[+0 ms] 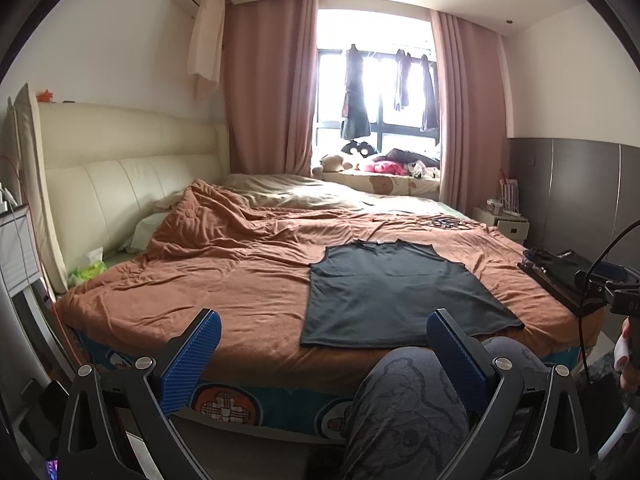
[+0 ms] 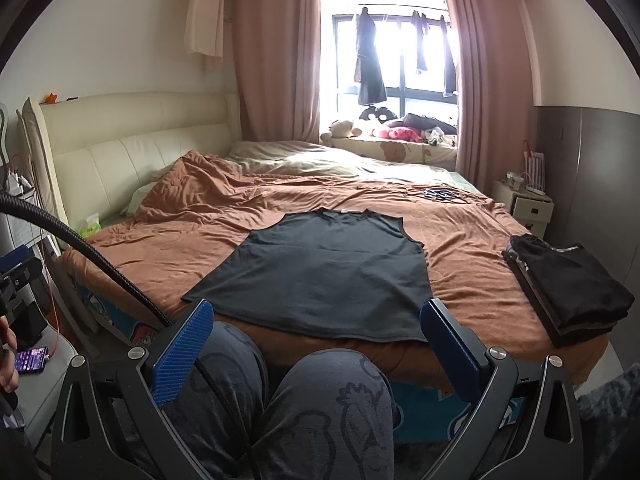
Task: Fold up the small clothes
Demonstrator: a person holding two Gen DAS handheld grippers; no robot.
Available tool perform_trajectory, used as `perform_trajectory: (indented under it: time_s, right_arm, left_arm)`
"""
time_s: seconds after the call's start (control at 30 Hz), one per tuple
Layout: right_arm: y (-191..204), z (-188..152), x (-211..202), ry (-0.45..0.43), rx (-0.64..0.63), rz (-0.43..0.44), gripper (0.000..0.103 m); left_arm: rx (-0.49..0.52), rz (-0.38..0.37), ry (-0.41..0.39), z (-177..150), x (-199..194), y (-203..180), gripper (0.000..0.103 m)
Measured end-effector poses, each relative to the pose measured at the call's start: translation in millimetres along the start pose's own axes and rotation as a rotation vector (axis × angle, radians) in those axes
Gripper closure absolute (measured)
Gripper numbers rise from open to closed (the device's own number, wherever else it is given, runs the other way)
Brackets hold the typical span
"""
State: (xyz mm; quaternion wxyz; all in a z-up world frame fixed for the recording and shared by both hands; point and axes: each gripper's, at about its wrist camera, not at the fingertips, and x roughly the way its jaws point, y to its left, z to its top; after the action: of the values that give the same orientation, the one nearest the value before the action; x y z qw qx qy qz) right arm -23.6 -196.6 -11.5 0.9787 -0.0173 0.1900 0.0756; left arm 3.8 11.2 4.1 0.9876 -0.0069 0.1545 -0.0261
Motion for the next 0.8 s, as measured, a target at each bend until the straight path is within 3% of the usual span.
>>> perform_trajectory:
  time_s: [0.8]
  right_arm:
    - [1.7,1.4,-0.7,0.007,0.021,-0.002,0.000]
  left_arm:
    - [0.012,0.002,0.001,-5.9,-4.2,1.4,0.000]
